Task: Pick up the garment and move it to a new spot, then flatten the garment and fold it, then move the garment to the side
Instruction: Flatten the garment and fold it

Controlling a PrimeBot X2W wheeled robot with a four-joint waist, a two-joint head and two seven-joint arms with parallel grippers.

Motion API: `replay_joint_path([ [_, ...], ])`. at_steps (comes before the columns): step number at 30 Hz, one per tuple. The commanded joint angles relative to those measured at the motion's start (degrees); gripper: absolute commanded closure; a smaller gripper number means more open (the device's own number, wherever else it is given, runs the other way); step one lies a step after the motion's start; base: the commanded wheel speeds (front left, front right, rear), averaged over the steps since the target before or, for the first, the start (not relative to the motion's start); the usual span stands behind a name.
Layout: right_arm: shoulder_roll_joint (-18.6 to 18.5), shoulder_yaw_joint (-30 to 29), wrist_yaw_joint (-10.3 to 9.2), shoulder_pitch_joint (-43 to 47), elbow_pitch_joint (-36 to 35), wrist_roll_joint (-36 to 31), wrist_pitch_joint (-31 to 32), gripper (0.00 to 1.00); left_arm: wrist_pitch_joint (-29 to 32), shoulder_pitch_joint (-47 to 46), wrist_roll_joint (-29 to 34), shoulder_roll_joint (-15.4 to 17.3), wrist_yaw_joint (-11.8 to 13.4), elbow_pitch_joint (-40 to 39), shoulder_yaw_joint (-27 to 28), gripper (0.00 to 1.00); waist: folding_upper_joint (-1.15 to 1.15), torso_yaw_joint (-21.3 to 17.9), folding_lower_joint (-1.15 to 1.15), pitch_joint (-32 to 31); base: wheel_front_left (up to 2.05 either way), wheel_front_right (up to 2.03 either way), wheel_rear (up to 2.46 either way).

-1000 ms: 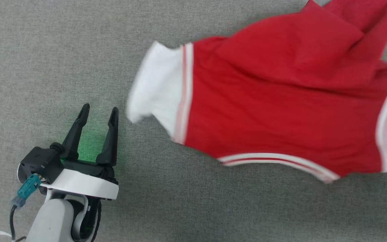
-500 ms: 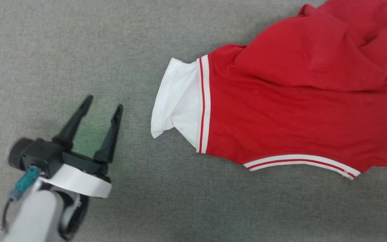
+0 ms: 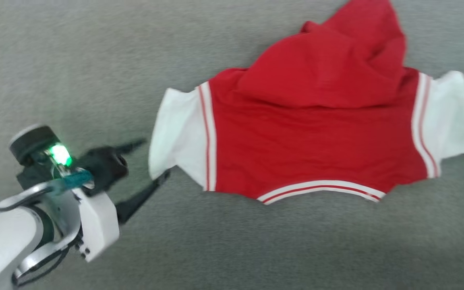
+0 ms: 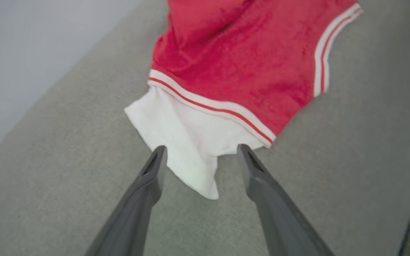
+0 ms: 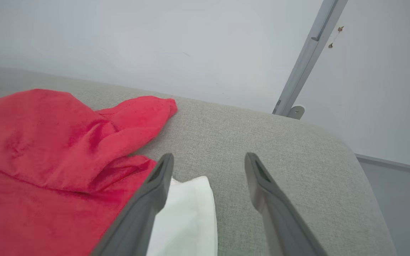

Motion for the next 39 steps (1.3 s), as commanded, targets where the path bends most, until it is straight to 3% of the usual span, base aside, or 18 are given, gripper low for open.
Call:
replay_joint_path([
  [1,1.88,0.27,-0.28,1.03,-1.4,-0.86,-0.26,0.0,3.43,-3.6,-3.0,2.32,0.05,-1.08,-4.9,0.0,0.0,-3.17,0.0,-0.63,0.0,0.0,0.0],
  [5,4.64,0.26,-0.28,2.15,-3.69,-2.28,0.02,0.0,8.46,-11.11,-8.63,4.81,0.05,-0.9,-14.62,0.0,0.0,-6.11,0.0,0.15,0.0,0.0,0.0],
  [9,6.3,-0.32,-0.28,3.08,-5.36,-3.09,0.42,0.0,9.54,-17.01,-11.2,5.12,0.04,2.47,-22.19,0.0,0.0,-8.6,0.0,1.49,0.0,0.0,0.0],
  [15,7.73,-1.72,-0.28,4.58,-7.13,-3.91,0.51,0.0,10.33,-20.54,-10.32,5.59,0.05,7.92,-25.95,0.0,0.0,-11.13,0.0,3.26,0.0,0.0,0.0],
  [19,8.12,-2.19,-0.28,5.65,-8.59,-4.41,1.1,0.0,12.85,-17.35,-9.38,5.26,0.09,9.04,-26.53,0.01,0.0,-12.08,0.0,4.31,0.0,0.0,0.0],
  [21,8.0,-1.68,-0.27,6.08,-9.5,-4.49,1.7,0.0,14.07,-16.41,-8.87,5.25,0.09,8.76,-26.91,0.46,0.0,-12.3,0.0,4.88,0.0,0.0,0.0],
  [22,7.72,-1.25,-0.27,6.44,-9.98,-4.49,2.17,0.0,14.18,-16.53,-8.96,5.08,0.09,8.72,-27.03,0.85,0.0,-12.29,0.0,5.18,0.0,0.0,0.0],
  [23,7.41,-0.66,-0.28,6.79,-10.59,-4.36,2.62,0.0,14.44,-16.74,-8.88,4.97,0.09,8.64,-27.1,1.0,0.0,-12.23,0.0,5.52,0.0,0.0,0.0],
  [32,2.28,6.48,-0.28,7.82,-15.19,-2.15,11.93,0.0,14.05,-18.33,-9.7,3.48,0.09,7.94,-27.24,1.0,0.0,-11.2,0.0,7.87,0.0,0.0,0.0],
  [39,-3.29,13.48,-0.27,2.67,-17.56,0.5,22.2,0.0,13.27,-20.55,-9.43,1.75,0.15,7.2,-27.24,1.0,0.0,-9.43,0.0,10.19,0.0,0.0,0.0],
])
